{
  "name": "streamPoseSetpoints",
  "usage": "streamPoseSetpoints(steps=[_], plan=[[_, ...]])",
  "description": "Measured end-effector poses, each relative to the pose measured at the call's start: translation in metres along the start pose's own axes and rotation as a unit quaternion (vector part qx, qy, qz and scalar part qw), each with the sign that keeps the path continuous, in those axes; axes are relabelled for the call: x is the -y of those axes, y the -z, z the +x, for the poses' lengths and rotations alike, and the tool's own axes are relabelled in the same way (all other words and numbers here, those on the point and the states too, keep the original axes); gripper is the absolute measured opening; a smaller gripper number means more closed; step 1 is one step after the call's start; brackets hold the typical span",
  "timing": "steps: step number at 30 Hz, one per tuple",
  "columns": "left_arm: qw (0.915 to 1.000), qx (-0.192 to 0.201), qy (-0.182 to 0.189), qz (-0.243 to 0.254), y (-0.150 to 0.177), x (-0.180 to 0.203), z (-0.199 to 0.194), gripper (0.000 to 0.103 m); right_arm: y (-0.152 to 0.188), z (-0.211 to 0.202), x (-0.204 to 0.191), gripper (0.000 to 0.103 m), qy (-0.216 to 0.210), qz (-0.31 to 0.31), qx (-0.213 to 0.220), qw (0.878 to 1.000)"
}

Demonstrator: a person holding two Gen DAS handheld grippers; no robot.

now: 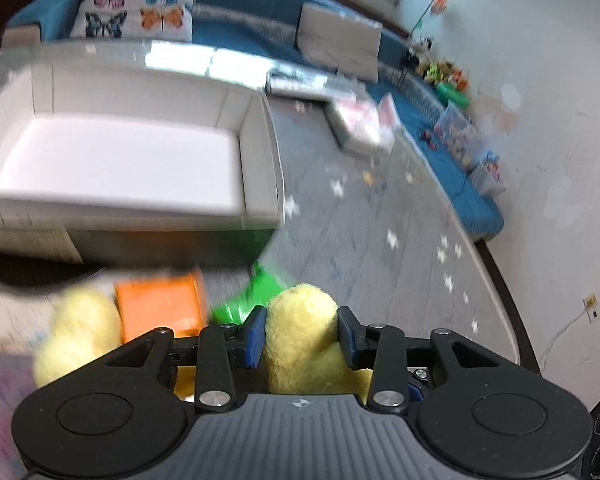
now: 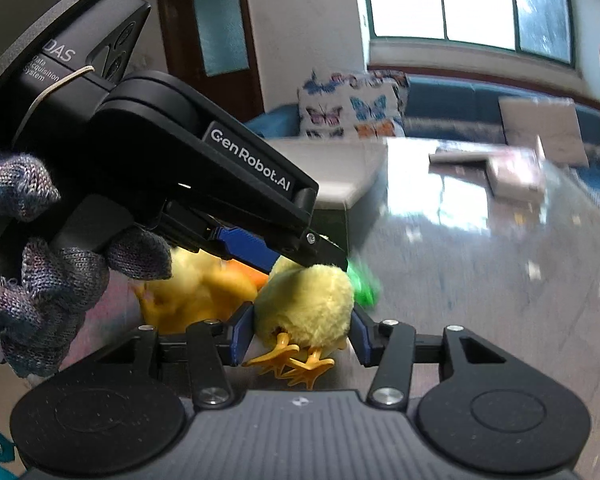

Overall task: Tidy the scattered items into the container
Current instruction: 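Lift the chick with both grippers and lower it into the box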

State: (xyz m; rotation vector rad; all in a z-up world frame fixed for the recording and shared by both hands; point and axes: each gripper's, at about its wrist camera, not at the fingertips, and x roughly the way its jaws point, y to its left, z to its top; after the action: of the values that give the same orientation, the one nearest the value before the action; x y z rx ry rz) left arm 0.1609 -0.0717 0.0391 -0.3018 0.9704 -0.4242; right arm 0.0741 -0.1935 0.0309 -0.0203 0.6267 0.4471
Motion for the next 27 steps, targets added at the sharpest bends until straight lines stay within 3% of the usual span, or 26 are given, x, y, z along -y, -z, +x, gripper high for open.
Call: streamPoseSetpoints(steps=[10,17,27], plan=[[0.9977,0.065,-0.018,0.002,-0.080,-0.026,-0.009,0.041,-0.077,0.047,0.000,0.050,-0.009,-0.030,0.047,0.998],[0.9981,0.047,-0.028,-0.028,-0.120,-0.063,0.026,0.041,-0.104,0.106,0.008,0.050,-0.013,-0.026,0.028,0.999],[0.9985,0.017,-0.025,-0.046,-0.133,-0.092,0.066,0.041,-0.105,0.155,0.019,0.050,-0.004,-0.017,-0.018,1.000]])
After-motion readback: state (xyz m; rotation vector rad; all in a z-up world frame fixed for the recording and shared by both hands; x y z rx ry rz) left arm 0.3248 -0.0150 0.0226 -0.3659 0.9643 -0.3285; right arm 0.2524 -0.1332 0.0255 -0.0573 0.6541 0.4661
